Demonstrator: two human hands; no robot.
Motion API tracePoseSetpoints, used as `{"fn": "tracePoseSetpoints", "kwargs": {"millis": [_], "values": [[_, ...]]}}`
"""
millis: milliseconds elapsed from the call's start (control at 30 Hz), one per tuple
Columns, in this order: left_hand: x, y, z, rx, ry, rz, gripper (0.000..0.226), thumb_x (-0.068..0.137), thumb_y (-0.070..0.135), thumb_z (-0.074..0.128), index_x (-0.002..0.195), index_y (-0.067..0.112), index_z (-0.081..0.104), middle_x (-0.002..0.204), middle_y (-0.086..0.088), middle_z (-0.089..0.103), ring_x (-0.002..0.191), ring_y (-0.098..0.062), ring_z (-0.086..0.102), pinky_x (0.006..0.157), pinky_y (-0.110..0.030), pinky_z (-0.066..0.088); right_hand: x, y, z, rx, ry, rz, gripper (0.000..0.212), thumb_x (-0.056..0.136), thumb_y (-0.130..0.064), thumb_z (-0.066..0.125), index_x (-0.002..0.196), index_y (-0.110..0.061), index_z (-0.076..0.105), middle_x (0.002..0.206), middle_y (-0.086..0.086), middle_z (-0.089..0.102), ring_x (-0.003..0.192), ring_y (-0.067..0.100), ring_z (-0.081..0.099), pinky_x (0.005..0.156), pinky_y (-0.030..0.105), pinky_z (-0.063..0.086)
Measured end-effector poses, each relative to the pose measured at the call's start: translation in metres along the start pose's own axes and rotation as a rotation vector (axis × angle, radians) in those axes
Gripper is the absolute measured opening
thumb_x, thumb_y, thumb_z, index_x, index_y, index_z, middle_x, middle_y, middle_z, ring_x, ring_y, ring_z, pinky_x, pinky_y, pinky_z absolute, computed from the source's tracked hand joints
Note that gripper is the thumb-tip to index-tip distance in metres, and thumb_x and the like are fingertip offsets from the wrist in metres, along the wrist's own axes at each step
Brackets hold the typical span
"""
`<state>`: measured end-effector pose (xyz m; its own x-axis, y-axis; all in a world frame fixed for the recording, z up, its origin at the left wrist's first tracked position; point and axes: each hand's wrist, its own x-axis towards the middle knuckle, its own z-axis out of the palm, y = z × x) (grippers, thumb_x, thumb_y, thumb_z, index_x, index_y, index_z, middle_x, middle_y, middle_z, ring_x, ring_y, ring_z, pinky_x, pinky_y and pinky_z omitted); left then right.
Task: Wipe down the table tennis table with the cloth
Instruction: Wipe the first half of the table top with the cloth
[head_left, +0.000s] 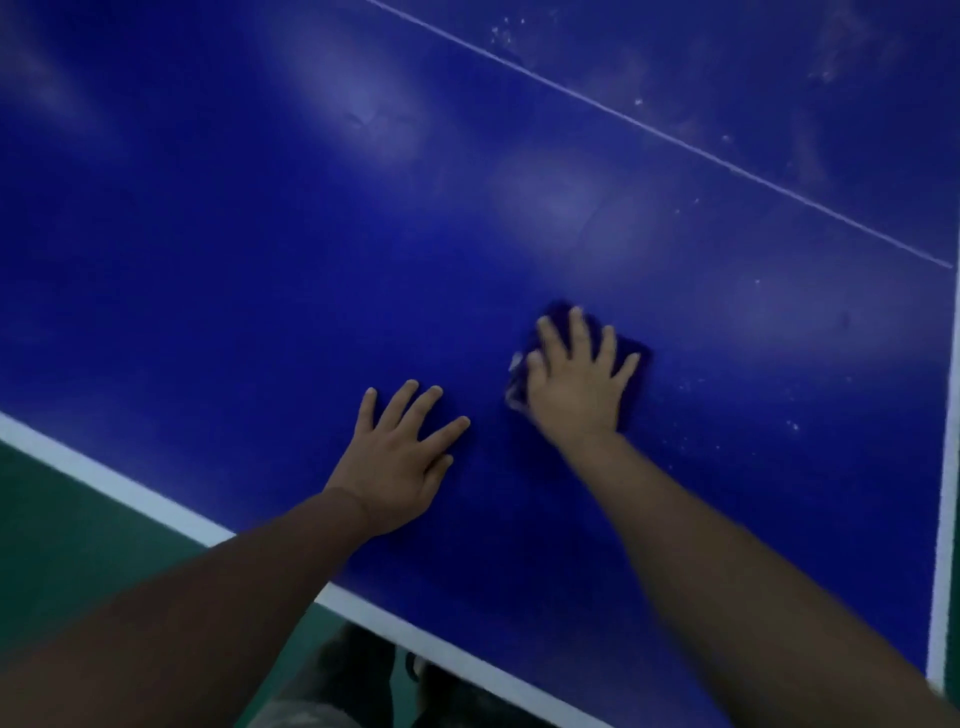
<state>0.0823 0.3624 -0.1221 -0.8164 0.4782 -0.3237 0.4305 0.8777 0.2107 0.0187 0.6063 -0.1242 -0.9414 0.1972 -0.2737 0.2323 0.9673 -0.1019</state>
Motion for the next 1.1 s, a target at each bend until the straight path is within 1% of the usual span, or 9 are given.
{"fn": "tracePoseSetpoints", "kwargs": {"millis": [133,233,333,500,567,733,867,1000,1100], "values": [[0.018,-0.007,-0.009,0.023,-0.006,0.036,0.059,0.100,0.052,0.009,0.156,0.040,0.026,0.167,-0.004,0.017,0.154,-0.030,0.005,0.122,-0.060,0.000,-0.087,-0.010,0.023,-0.065,-0.019,-0.330,0.053,0.104,-0.057,0.019,0.155,-0.045,0.026,0.169,-0.008,0.011,0.153,0.034,0.016,0.119,0.065,0.003],[0.034,-0.016,-0.015,0.026,0.002,0.071,0.059,0.100,0.052,0.008,0.156,0.040,0.022,0.167,-0.003,0.015,0.154,-0.028,0.004,0.122,-0.058,-0.003,-0.082,0.020,0.019,-0.094,-0.073,-0.419,0.051,0.105,-0.057,0.016,0.154,-0.048,0.026,0.168,-0.015,0.009,0.153,0.028,0.020,0.120,0.060,0.006],[0.053,-0.026,-0.021,0.030,0.011,0.102,0.059,0.100,0.054,0.007,0.157,0.041,0.020,0.167,-0.002,0.013,0.154,-0.026,0.003,0.122,-0.056,-0.007,-0.015,0.037,-0.002,-0.126,-0.001,-0.263,0.054,0.101,-0.053,0.022,0.153,-0.046,0.031,0.167,-0.010,0.020,0.150,0.030,0.024,0.119,0.063,0.012],[0.091,-0.036,-0.029,0.042,0.036,0.118,0.058,0.100,0.056,0.006,0.157,0.042,0.014,0.168,0.000,0.008,0.154,-0.025,-0.003,0.122,-0.055,-0.008,0.094,0.009,-0.029,0.084,0.046,0.177,0.054,0.103,-0.054,0.021,0.157,-0.048,0.015,0.169,-0.011,0.003,0.154,0.032,0.004,0.119,0.068,0.000],[0.105,-0.039,-0.034,0.046,0.041,0.109,0.060,0.099,0.056,0.004,0.157,0.041,0.015,0.168,0.000,0.009,0.154,-0.025,-0.002,0.123,-0.055,-0.005,0.077,-0.016,-0.019,0.044,0.081,0.119,0.055,0.102,-0.053,0.023,0.156,-0.046,0.021,0.169,-0.008,0.007,0.153,0.036,0.007,0.118,0.069,0.001],[0.140,-0.043,-0.049,0.006,0.084,0.080,0.063,0.098,0.055,0.007,0.157,0.038,0.024,0.166,-0.002,0.016,0.154,-0.026,0.005,0.123,-0.053,-0.001,-0.003,0.012,-0.003,-0.058,-0.019,-0.355,0.050,0.105,-0.056,0.019,0.153,-0.047,0.028,0.168,-0.011,0.015,0.153,0.031,0.018,0.118,0.067,0.013],[0.161,-0.045,-0.055,0.021,0.079,0.078,0.059,0.101,0.055,0.009,0.158,0.039,0.017,0.167,-0.002,0.009,0.154,-0.026,-0.002,0.123,-0.055,-0.003,0.085,0.043,-0.031,-0.096,0.035,-0.094,0.053,0.102,-0.054,0.022,0.155,-0.050,0.022,0.168,-0.013,0.011,0.153,0.030,0.014,0.120,0.064,0.007],[0.178,-0.044,-0.059,0.029,0.083,0.082,0.058,0.102,0.054,0.012,0.158,0.039,0.016,0.167,-0.002,0.009,0.154,-0.026,-0.003,0.122,-0.056,-0.004,0.165,0.003,-0.044,0.122,0.085,0.231,0.054,0.103,-0.054,0.025,0.156,-0.049,0.019,0.169,-0.011,0.005,0.154,0.034,0.004,0.117,0.069,-0.002],[0.190,-0.044,-0.063,0.043,0.105,0.082,0.061,0.100,0.054,0.008,0.157,0.039,0.021,0.166,-0.003,0.015,0.154,-0.026,0.002,0.122,-0.057,0.001,0.131,-0.019,-0.028,0.031,0.128,0.056,0.054,0.101,-0.053,0.024,0.155,-0.044,0.025,0.169,-0.007,0.012,0.152,0.038,0.011,0.116,0.071,0.004]]}}
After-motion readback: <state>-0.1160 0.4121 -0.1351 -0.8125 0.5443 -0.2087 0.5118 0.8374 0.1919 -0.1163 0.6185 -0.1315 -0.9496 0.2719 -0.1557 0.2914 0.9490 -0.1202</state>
